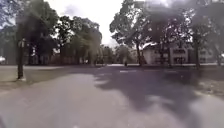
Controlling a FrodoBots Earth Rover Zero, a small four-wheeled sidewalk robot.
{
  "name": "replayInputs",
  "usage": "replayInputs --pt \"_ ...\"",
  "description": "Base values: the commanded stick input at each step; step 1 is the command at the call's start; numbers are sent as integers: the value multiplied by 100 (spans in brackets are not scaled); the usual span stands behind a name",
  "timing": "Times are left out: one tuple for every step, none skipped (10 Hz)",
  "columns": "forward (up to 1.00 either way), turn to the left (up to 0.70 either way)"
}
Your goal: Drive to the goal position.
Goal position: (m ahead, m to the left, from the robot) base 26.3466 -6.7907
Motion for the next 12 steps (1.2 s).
replayInputs --pt "85 0" --pt "85 0" --pt "85 0" --pt "85 0" --pt "85 0" --pt "85 0" --pt "85 0" --pt "85 0" --pt "85 0" --pt "85 0" --pt "85 0" --pt "85 0"
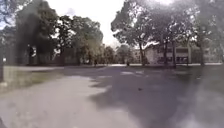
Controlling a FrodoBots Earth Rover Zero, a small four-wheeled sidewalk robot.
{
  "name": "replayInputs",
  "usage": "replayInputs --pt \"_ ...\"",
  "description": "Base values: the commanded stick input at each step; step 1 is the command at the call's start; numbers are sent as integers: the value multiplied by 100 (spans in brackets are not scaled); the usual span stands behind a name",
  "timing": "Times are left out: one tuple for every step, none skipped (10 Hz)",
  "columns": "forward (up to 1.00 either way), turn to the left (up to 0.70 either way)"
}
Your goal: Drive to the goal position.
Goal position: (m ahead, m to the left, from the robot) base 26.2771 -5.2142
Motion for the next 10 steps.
replayInputs --pt "85 0" --pt "85 0" --pt "85 0" --pt "85 0" --pt "85 0" --pt "85 0" --pt "85 0" --pt "85 0" --pt "85 0" --pt "85 0"
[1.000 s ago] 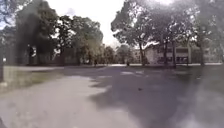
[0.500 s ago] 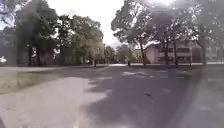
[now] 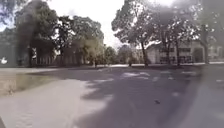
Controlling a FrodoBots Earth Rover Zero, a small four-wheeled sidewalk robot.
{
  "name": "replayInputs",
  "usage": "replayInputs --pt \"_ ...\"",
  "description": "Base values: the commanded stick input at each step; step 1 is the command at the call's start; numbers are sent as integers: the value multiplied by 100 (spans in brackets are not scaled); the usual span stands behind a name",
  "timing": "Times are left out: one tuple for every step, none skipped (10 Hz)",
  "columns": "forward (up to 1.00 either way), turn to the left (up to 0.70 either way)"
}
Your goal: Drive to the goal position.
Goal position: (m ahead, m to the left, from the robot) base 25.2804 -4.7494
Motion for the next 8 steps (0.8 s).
replayInputs --pt "85 0" --pt "85 0" --pt "85 0" --pt "85 0" --pt "85 0" --pt "85 0" --pt "85 0" --pt "85 0"
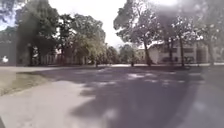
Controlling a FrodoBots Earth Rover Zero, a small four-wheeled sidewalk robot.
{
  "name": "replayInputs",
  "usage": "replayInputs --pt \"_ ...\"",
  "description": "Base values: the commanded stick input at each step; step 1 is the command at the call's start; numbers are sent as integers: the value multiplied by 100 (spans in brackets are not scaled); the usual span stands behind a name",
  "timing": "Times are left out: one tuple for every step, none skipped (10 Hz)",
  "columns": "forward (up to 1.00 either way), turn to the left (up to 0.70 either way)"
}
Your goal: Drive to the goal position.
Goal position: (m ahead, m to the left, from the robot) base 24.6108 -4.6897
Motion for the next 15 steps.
replayInputs --pt "85 0" --pt "85 0" --pt "85 0" --pt "85 0" --pt "85 0" --pt "85 -14" --pt "85 -34" --pt "85 -34" --pt "85 -34" --pt "85 -34" --pt "85 -34" --pt "85 -7" --pt "85 0" --pt "85 0" --pt "85 0"
